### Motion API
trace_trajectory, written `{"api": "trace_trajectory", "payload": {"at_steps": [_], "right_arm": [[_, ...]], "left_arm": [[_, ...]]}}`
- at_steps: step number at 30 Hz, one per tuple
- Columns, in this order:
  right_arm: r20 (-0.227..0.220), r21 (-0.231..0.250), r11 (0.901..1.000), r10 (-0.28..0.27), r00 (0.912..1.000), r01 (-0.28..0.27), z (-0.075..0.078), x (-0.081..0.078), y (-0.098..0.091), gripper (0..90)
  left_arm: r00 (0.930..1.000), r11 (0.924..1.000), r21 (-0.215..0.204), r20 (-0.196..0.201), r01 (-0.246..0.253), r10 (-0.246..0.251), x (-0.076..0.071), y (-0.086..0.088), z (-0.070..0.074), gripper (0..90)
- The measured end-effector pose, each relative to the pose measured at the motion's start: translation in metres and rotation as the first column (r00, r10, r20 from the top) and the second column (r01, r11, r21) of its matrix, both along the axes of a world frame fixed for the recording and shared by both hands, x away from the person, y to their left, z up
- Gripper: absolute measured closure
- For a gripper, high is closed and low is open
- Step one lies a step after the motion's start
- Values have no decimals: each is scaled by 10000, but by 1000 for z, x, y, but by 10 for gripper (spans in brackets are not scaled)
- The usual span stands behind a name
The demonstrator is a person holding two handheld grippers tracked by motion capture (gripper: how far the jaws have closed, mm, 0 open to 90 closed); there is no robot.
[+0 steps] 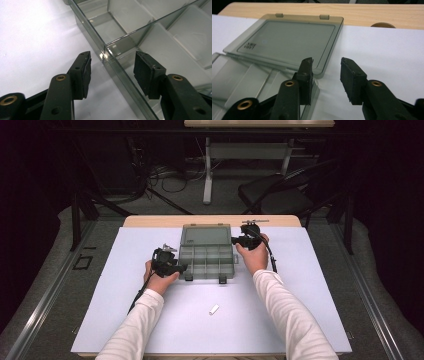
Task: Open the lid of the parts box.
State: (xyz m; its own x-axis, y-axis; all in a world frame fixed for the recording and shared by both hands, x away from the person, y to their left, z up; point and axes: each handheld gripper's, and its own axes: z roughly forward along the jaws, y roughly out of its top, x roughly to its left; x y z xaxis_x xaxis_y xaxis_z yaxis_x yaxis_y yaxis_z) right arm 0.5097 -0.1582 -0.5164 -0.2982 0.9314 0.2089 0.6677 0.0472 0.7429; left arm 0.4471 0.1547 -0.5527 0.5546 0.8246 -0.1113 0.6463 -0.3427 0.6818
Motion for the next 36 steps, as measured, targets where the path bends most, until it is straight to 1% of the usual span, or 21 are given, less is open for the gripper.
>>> {"api": "trace_trajectory", "payload": {"at_steps": [1,2,3,5,7,8,11,12,14,15,16,17,19,21,23,27,28,30,33,35,36], "right_arm": [[30,-29,10000,74,10000,-74,1,-2,-1,605],[78,-39,9998,208,9998,-208,2,-5,-1,597],[103,-82,9995,292,9995,-291,3,-7,-2,589],[174,-102,9988,474,9987,-473,5,-11,-3,582],[184,-89,9979,643,9978,-641,7,-16,-4,575],[148,-162,9966,806,9966,-803,9,-19,-4,572],[249,-391,9918,1231,9921,-1221,13,-26,-4,573],[311,-449,9894,1394,9897,-1379,15,-29,-5,574],[561,-514,9854,1652,9847,-1624,18,-36,-5,579],[472,-522,9823,1824,9821,-1800,20,-38,-5,579],[467,-485,9794,1985,9790,-1963,20,-41,-5,572],[498,-386,9783,2052,9775,-2034,21,-44,-5,559],[610,-431,9750,2203,9735,-2180,23,-49,-5,535],[630,-545,9700,2400,9687,-2367,24,-54,-4,518],[671,-749,9642,2595,9634,-2544,25,-58,-3,500],[787,-883,9516,3013,9503,-2944,26,-68,-2,479],[835,-940,9490,3086,9475,-3009,26,-71,-2,475],[856,-975,9436,3247,9419,-3164,26,-75,-2,467],[853,-1156,9385,3356,9381,-3252,24,-84,-1,438],[799,-1364,9367,3348,9389,-3224,24,-91,0,421],[800,-1410,9344,3401,9370,-3271,25,-94,-1,412]], "left_arm": [[9999,9999,33,-91,96,-96,-1,1,3,461],[10000,10000,0,10,-23,23,-2,1,3,457],[10000,10000,17,-71,44,-44,-3,1,4,454],[10000,10000,45,-9,18,-18,-6,3,6,449],[9998,9999,10,-165,113,-112,-10,5,9,448],[10000,10000,35,-44,25,-24,-11,6,10,449],[10000,10000,-91,-93,14,-15,-16,10,16,450],[10000,9998,-190,-21,-11,11,-18,11,19,450],[9999,9992,-381,-76,96,-99,-22,14,25,449],[10000,9985,-544,-1,58,-59,-23,14,27,449],[9997,9978,-618,38,226,-224,-25,15,29,449],[9995,9974,-653,158,292,-283,-26,14,31,449],[9991,9970,-689,262,354,-337,-29,13,34,448],[9985,9960,-735,247,502,-485,-32,13,37,448],[9985,9962,-719,263,493,-475,-35,13,40,449],[9986,9961,-770,331,438,-413,-39,12,42,447],[9980,9946,-848,210,606,-590,-40,12,44,463],[9972,9935,-881,278,714,-692,-42,10,44,469],[9961,9899,-1106,46,884,-885,-45,7,46,396],[9953,9885,-1163,34,968,-970,-47,5,46,352],[9950,9887,-1121,64,999,-998,-47,4,46,343]]}}
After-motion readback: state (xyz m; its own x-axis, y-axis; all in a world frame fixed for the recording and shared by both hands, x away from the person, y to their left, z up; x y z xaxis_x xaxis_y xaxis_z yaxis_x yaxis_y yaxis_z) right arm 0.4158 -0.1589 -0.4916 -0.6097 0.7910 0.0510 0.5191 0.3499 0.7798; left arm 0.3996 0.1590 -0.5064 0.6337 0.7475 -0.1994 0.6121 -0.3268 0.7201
